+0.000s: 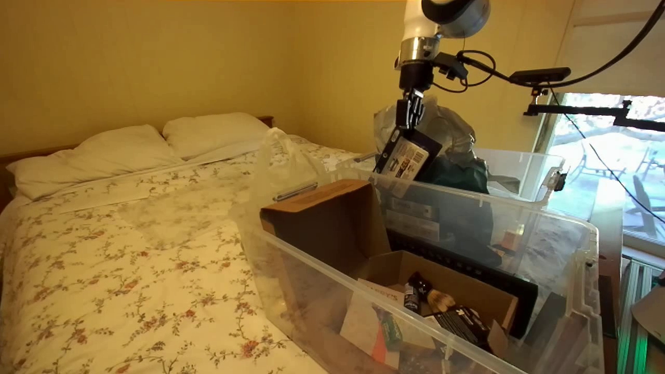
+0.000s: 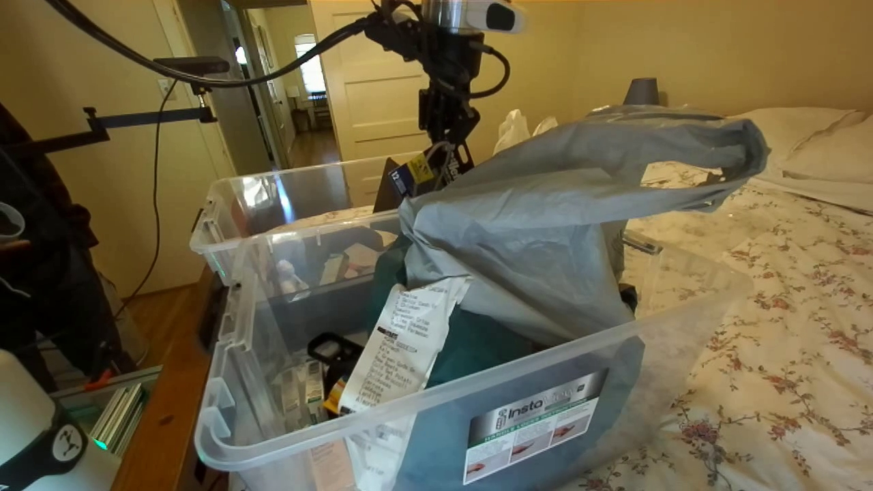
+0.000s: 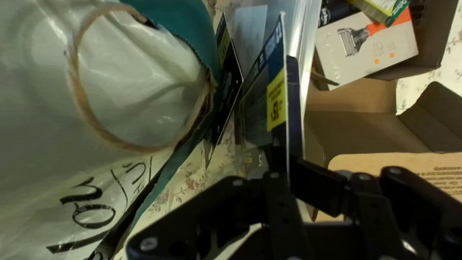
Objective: Move the black object from the basket on the left to the basket on the right
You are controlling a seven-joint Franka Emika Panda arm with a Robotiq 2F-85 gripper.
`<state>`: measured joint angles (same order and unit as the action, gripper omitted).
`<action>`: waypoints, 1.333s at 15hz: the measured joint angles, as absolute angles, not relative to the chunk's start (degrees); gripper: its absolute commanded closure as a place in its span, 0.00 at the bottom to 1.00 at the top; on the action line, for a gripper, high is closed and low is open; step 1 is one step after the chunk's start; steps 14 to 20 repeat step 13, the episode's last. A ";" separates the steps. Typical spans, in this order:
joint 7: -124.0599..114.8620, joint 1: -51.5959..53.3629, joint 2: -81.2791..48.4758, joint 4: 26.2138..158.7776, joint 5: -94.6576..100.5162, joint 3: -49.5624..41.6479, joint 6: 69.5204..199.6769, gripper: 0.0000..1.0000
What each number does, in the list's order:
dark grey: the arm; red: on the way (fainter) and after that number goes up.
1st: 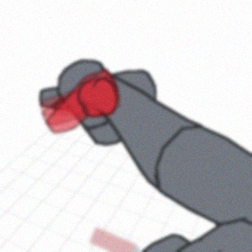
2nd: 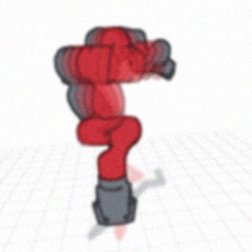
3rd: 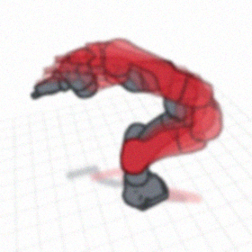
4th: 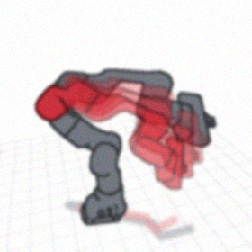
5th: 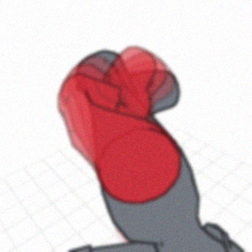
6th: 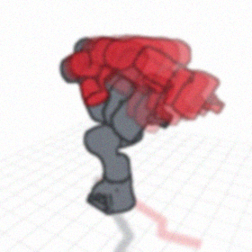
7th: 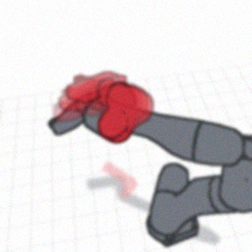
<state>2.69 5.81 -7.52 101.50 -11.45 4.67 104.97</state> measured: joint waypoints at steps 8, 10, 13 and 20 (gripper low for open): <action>2.60 5.28 -10.80 94.10 -11.77 4.67 98.63 0.15; 2.70 4.51 -9.48 92.26 -12.24 4.39 99.13 0.02; 4.64 3.03 -4.73 91.36 -13.66 3.97 99.59 0.06; 4.64 3.03 -4.73 91.36 -13.66 3.97 99.59 0.06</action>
